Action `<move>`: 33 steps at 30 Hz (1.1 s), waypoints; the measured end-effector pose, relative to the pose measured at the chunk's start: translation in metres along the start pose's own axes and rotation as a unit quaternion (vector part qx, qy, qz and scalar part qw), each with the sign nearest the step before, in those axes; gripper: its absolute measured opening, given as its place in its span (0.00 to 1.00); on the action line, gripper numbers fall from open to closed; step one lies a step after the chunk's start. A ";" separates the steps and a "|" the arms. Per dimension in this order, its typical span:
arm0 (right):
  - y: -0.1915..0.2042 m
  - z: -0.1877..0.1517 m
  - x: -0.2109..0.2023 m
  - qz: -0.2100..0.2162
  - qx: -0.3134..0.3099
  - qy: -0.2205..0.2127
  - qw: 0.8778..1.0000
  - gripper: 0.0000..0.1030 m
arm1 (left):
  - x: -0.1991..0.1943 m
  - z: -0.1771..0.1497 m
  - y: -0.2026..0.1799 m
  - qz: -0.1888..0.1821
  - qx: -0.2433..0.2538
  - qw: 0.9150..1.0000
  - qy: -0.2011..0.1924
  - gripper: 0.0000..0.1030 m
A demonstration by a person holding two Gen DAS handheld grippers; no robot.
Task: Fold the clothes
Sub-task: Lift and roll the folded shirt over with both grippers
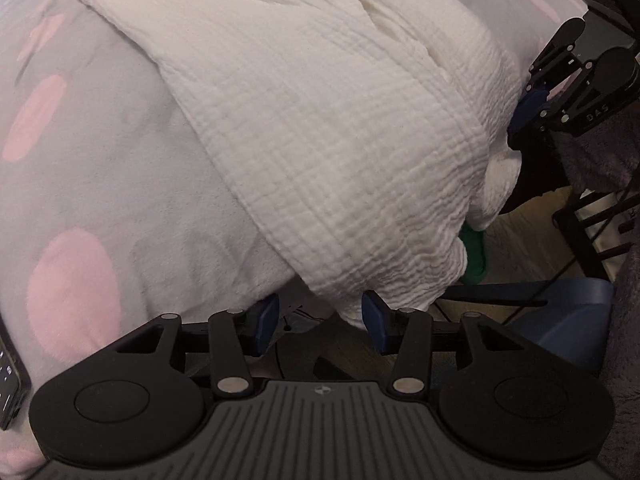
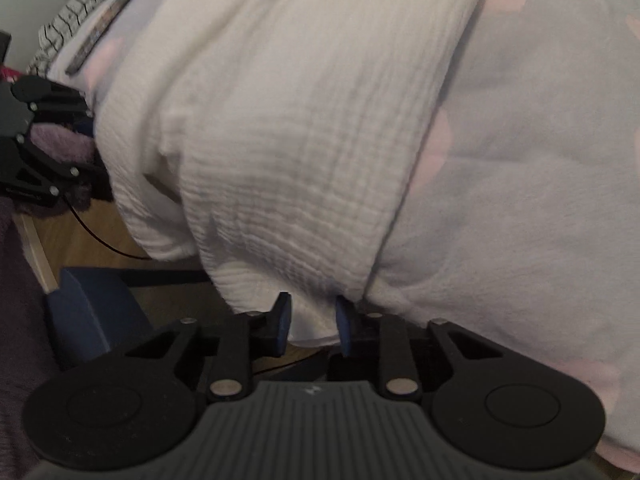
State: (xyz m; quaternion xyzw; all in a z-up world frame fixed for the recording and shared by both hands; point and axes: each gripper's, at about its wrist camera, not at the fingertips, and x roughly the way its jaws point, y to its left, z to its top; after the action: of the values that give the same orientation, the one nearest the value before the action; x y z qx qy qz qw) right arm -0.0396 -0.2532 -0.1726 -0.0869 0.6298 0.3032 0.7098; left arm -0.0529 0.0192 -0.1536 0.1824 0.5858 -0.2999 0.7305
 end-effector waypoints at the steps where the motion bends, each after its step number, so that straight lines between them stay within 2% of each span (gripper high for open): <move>1: -0.001 0.000 0.008 -0.004 -0.003 0.008 1.000 0.17 | 0.002 0.001 -0.001 -0.003 0.000 1.000 0.003 0.42; 2: -0.001 -0.001 0.015 -0.008 -0.004 0.017 1.000 0.08 | 0.003 0.002 -0.002 -0.004 0.001 1.000 0.005 0.42; 12: 0.004 -0.037 0.054 0.026 0.011 0.145 0.989 0.01 | 0.010 0.006 -0.016 0.004 0.014 1.000 0.022 0.42; 14: 0.002 -0.042 0.050 0.020 0.018 0.132 0.991 0.02 | 0.011 0.007 -0.018 0.007 0.015 1.000 0.026 0.42; 18: -0.008 -0.038 0.015 -0.009 0.049 0.039 0.998 0.14 | 0.014 0.009 -0.023 0.010 0.022 0.999 0.033 0.41; 19: -0.010 -0.036 0.006 -0.017 0.055 0.014 0.998 0.19 | 0.015 0.009 -0.024 0.010 0.023 0.999 0.034 0.42; 20: -0.012 -0.035 0.000 -0.021 0.061 -0.004 0.998 0.31 | 0.015 0.008 -0.025 0.011 0.024 0.999 0.035 0.42; 21: -0.012 -0.034 -0.003 -0.022 0.065 -0.016 0.998 0.36 | 0.016 0.008 -0.026 0.012 0.025 0.999 0.035 0.42; 23: -0.012 -0.031 0.000 -0.016 0.065 -0.025 0.997 0.36 | 0.016 0.008 -0.028 0.014 0.025 0.999 0.034 0.42; 25: -0.009 -0.028 0.008 -0.013 0.058 -0.021 0.998 0.32 | 0.015 0.007 -0.030 0.015 0.024 0.999 0.033 0.42; 27: -0.008 -0.025 0.020 -0.029 0.049 -0.002 0.998 0.08 | 0.015 0.006 -0.031 0.017 0.024 0.999 0.031 0.41; 28: -0.008 -0.025 0.024 -0.029 0.049 0.001 0.998 0.01 | 0.015 0.005 -0.031 0.018 0.024 0.999 0.030 0.42; 31: -0.012 -0.026 0.026 -0.006 0.074 0.022 0.997 0.01 | 0.016 0.004 -0.034 0.020 0.025 0.999 0.030 0.42; 33: -0.018 -0.032 0.029 0.026 0.116 0.043 0.992 0.01 | 0.018 0.005 -0.035 0.019 0.026 0.999 0.033 0.42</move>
State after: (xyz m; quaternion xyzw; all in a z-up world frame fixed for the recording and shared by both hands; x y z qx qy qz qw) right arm -0.0560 -0.2741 -0.2110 -0.0004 0.6929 0.2427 0.6790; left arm -0.0699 -0.0142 -0.1668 0.2224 0.5981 -0.2948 0.7113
